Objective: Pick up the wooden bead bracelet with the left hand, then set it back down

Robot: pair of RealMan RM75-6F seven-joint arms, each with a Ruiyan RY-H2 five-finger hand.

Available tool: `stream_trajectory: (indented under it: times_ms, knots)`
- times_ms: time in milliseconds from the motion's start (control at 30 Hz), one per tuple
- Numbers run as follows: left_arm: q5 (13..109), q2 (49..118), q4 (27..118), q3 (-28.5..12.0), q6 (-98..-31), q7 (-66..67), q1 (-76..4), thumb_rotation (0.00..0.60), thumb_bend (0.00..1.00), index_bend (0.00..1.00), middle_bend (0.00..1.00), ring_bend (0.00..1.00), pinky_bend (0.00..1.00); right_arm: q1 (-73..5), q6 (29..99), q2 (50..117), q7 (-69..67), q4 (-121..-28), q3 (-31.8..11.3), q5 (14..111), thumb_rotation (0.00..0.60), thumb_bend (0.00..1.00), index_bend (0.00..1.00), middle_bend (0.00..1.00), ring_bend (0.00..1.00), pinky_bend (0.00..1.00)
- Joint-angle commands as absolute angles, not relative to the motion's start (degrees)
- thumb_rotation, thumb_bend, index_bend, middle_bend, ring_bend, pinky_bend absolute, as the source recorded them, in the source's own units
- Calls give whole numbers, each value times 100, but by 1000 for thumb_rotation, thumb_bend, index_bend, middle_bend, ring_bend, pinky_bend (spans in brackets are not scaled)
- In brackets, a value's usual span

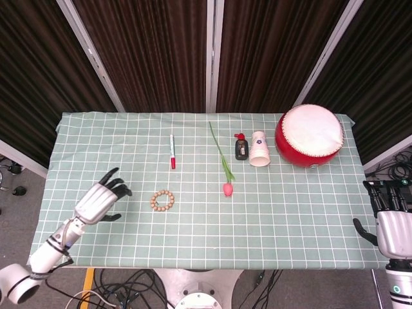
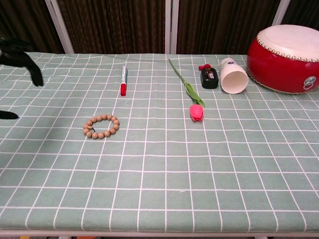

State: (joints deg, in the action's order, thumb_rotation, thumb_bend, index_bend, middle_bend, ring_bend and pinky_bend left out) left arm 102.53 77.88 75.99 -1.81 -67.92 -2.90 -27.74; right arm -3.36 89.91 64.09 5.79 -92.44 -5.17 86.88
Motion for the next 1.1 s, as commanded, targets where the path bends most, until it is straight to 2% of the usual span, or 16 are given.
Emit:
stream_trajectory:
  times_ms: [33, 233, 500, 967, 1100]
  knots:
    - [10485, 8323, 7115, -69, -6312, -322, -3249, 600, 52, 384, 383, 244, 20, -335, 8973, 6416, 583, -9231, -520, 8667, 600, 163, 100, 204, 26, 115]
    - [10456, 9036, 6414, -18, -6060, 113, -3537, 600, 62, 420, 425, 221, 19, -346, 8927, 6440, 596, -9206, -545, 8605, 600, 163, 101, 208, 21, 115]
    - [10156, 9486, 6052, 0, -5988, 238, -3624, 600, 112, 423, 442, 185, 19, -371, 8853, 6508, 585, -9157, -572, 8528, 600, 163, 114, 220, 0, 84]
    - [9801, 9728, 5832, 61, -5793, 207, -3821, 600, 244, 464, 478, 173, 13, -342, 8869, 6530, 543, -9126, -582, 8494, 600, 164, 131, 234, 0, 54]
    - [9759, 9800, 5707, 104, -5773, 164, -3864, 600, 248, 465, 489, 173, 13, -327, 8869, 6529, 535, -9122, -580, 8473, 600, 168, 134, 237, 0, 52]
